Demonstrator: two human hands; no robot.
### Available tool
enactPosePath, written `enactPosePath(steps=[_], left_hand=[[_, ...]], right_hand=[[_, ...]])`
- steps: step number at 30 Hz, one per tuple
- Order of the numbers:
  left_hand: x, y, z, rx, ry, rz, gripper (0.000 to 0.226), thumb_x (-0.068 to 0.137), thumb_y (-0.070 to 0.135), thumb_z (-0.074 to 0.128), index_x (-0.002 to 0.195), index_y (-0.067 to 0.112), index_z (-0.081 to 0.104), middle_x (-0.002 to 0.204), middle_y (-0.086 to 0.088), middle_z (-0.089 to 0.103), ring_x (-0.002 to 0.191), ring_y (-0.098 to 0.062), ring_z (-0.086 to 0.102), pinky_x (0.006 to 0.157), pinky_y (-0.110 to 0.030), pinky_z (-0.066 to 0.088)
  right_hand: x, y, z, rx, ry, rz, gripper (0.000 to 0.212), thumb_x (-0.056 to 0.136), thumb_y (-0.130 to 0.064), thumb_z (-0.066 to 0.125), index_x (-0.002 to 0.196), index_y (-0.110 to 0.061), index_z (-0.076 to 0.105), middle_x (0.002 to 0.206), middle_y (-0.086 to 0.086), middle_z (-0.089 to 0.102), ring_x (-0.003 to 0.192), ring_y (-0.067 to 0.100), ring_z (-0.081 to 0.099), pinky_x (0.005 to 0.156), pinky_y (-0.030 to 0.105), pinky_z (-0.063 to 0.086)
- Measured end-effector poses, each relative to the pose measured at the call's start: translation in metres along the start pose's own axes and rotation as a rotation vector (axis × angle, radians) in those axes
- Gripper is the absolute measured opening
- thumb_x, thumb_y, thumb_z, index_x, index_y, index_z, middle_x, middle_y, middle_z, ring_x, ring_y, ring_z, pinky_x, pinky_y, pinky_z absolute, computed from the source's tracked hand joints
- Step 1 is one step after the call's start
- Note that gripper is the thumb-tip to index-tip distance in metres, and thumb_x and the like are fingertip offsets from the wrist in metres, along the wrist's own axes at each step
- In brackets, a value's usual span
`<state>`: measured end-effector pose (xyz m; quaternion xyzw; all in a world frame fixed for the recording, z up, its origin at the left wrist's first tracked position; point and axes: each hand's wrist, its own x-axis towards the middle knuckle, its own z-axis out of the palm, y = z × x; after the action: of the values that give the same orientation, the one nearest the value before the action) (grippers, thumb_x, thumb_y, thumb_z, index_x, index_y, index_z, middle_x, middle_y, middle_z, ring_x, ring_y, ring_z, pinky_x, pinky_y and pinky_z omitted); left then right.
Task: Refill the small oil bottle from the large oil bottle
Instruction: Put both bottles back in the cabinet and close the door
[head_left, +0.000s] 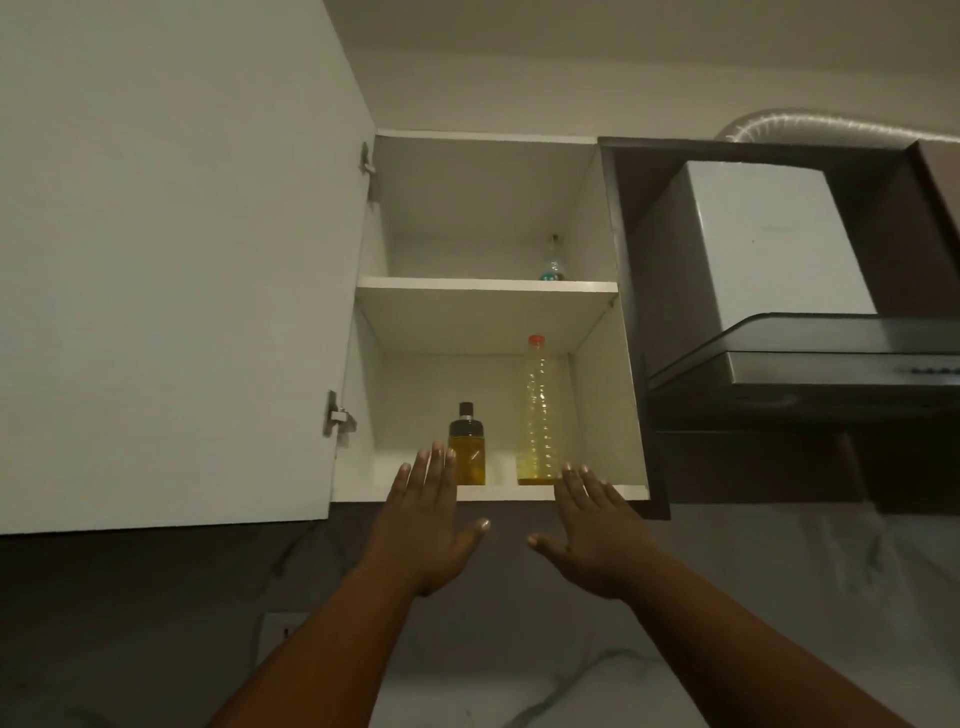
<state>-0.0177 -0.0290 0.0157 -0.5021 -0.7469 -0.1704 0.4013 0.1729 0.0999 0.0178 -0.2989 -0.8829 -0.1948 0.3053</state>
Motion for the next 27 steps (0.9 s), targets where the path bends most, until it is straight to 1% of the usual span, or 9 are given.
enactPosePath(steps=[6,10,12,14,17,21,24,25,27], left_hand=[[-0.034,0.008,-0.071,0.063,0.072,-0.054,0.085,0.098,0.065,0.020,0.141,0.015,-0.034,0.154,-0.007,-0.036,0.145,-0.023,-0.032,0.118,-0.038,-0.019],[-0.063,0.012,-0.100,0.149,0.066,-0.091,0.085,0.097,0.066,0.016,0.140,0.016,-0.037,0.155,-0.008,-0.038,0.141,-0.023,-0.039,0.116,-0.037,-0.024],[-0.080,0.011,-0.115,0.205,0.048,-0.102,0.086,0.096,0.067,0.015,0.141,0.016,-0.037,0.156,-0.008,-0.037,0.142,-0.024,-0.038,0.116,-0.037,-0.023],[-0.097,0.010,-0.135,0.239,0.062,-0.119,0.086,0.097,0.067,0.016,0.144,0.016,-0.035,0.157,-0.009,-0.035,0.142,-0.024,-0.038,0.117,-0.038,-0.022],[-0.113,0.012,-0.173,0.289,0.131,-0.105,0.084,0.097,0.066,0.017,0.147,0.017,-0.031,0.158,-0.008,-0.034,0.143,-0.023,-0.037,0.118,-0.038,-0.022],[-0.120,0.009,-0.231,0.372,0.283,-0.100,0.084,0.095,0.063,0.016,0.150,0.015,-0.026,0.158,-0.007,-0.033,0.143,-0.023,-0.037,0.116,-0.037,-0.026],[-0.127,-0.008,-0.274,0.438,0.369,-0.181,0.086,0.097,0.063,0.018,0.144,0.015,-0.036,0.151,-0.007,-0.045,0.137,-0.024,-0.045,0.110,-0.038,-0.034],[-0.131,-0.016,-0.285,0.455,0.386,-0.221,0.088,0.097,0.063,0.020,0.142,0.015,-0.039,0.149,-0.008,-0.047,0.137,-0.025,-0.045,0.110,-0.039,-0.033],[-0.144,-0.039,-0.307,0.492,0.423,-0.305,0.093,0.096,0.063,0.024,0.139,0.013,-0.043,0.150,-0.010,-0.045,0.140,-0.029,-0.040,0.114,-0.044,-0.027]], right_hand=[[-0.028,-0.025,-0.030,0.035,0.114,-0.105,0.092,0.087,-0.075,0.014,0.149,-0.013,-0.016,0.156,0.006,-0.022,0.139,0.020,-0.027,0.111,0.036,-0.015],[-0.045,-0.036,-0.041,0.113,0.152,-0.156,0.093,0.082,-0.078,0.007,0.142,-0.015,-0.025,0.152,0.003,-0.029,0.133,0.019,-0.036,0.110,0.036,-0.019],[-0.057,-0.041,-0.047,0.120,0.173,-0.195,0.091,0.082,-0.078,0.005,0.140,-0.017,-0.027,0.150,0.000,-0.031,0.132,0.018,-0.038,0.108,0.035,-0.022],[-0.069,-0.049,-0.057,0.129,0.198,-0.215,0.090,0.084,-0.077,0.006,0.143,-0.017,-0.025,0.149,-0.001,-0.031,0.133,0.018,-0.036,0.108,0.035,-0.022],[-0.079,-0.062,-0.079,0.136,0.240,-0.240,0.085,0.087,-0.074,0.010,0.142,-0.018,-0.026,0.152,0.001,-0.027,0.136,0.019,-0.032,0.111,0.037,-0.019],[-0.078,-0.095,-0.127,0.231,0.358,-0.263,0.081,0.089,-0.071,0.012,0.149,-0.024,-0.017,0.158,0.000,-0.018,0.143,0.018,-0.022,0.116,0.039,-0.009],[-0.076,-0.127,-0.170,0.279,0.435,-0.317,0.079,0.090,-0.069,0.014,0.150,-0.026,-0.013,0.160,-0.001,-0.013,0.145,0.018,-0.017,0.117,0.039,-0.007],[-0.076,-0.138,-0.183,0.287,0.460,-0.343,0.078,0.091,-0.068,0.015,0.151,-0.026,-0.011,0.160,-0.001,-0.012,0.146,0.018,-0.016,0.118,0.039,-0.006],[-0.074,-0.164,-0.210,0.321,0.523,-0.384,0.076,0.092,-0.066,0.018,0.152,-0.026,-0.006,0.161,-0.002,-0.008,0.147,0.018,-0.013,0.118,0.039,-0.004]])
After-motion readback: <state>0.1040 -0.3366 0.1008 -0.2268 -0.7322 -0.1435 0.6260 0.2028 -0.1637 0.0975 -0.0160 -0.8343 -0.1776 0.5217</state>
